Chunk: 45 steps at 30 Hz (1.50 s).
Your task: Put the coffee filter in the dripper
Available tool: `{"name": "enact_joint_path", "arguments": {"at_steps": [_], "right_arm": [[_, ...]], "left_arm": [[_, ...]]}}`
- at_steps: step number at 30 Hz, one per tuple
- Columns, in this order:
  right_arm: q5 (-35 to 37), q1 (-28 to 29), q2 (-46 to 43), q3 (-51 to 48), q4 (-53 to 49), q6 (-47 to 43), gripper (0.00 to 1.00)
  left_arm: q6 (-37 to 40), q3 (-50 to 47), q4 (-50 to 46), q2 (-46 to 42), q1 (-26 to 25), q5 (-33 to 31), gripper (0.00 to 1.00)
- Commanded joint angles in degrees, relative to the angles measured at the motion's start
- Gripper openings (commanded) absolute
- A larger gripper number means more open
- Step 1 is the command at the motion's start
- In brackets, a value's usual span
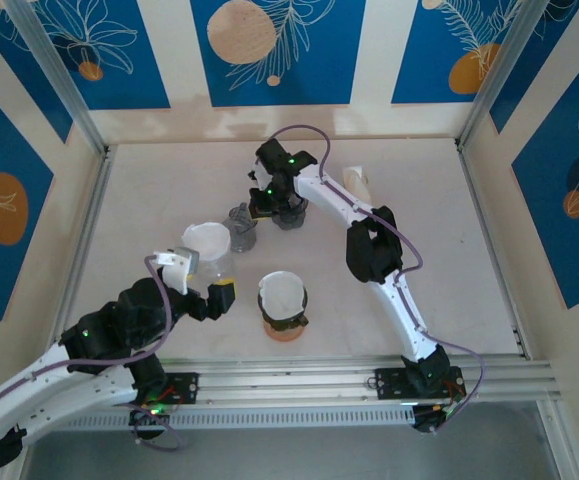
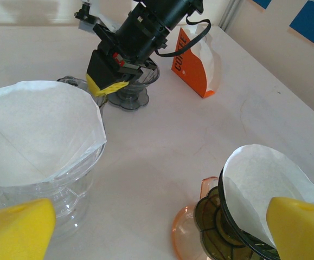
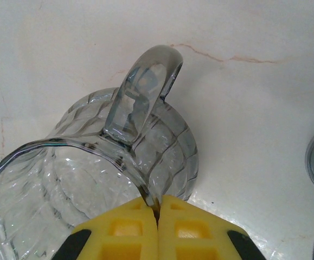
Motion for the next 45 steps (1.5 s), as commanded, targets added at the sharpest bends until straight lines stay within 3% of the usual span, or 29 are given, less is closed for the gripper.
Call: {"name": "enact_joint_path", "arguments": {"at_steps": [1, 12, 19, 28, 38, 45], "right_arm": [[1.0, -0.4, -5.6, -1.5, 2.4, 1.5, 0.0], [6.0, -1.3, -14.0, -3.9, 5.1, 2.9, 0.0], [12.4, -3.4, -25.7, -12.0, 7.2, 3.7, 0.0], [18.3, -7.3, -45.5, -31.4, 8.3, 7.1, 0.0], [24.5, -9.5, -68.7, -58.3, 1.1, 13.1, 0.0], [23.8, -9.9, -77.0, -72.4, -3.8, 16.1, 0.0]], "left_arm": [[-0.2, 0.1, 1.1, -0.3, -0.2, -1.0, 1.0], [-0.6, 0.1, 0.9, -0.3, -0.2, -1.3, 1.0], [-0.7, 0.2, 1.1, -0.3, -0.2, -0.7, 1.0], [-1.3, 0.4, 1.3, -0.2, -0.2, -0.3, 1.0], [-1.5, -0.2, 1.4, -0.3, -0.2, 1.0, 1.0], [-1.5, -1.0, 1.4, 0.3, -0.2, 1.0, 1.0]]}}
